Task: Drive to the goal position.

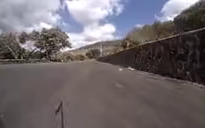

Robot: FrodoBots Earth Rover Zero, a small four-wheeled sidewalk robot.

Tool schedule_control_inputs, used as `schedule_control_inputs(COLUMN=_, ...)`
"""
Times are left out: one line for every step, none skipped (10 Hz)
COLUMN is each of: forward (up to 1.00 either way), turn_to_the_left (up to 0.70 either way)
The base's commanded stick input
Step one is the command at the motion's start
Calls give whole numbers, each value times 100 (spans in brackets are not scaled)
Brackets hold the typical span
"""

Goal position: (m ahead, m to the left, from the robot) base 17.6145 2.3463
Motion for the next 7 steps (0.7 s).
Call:
schedule_control_inputs(forward=70, turn_to_the_left=2)
schedule_control_inputs(forward=70, turn_to_the_left=2)
schedule_control_inputs(forward=70, turn_to_the_left=2)
schedule_control_inputs(forward=70, turn_to_the_left=2)
schedule_control_inputs(forward=70, turn_to_the_left=2)
schedule_control_inputs(forward=70, turn_to_the_left=2)
schedule_control_inputs(forward=70, turn_to_the_left=2)
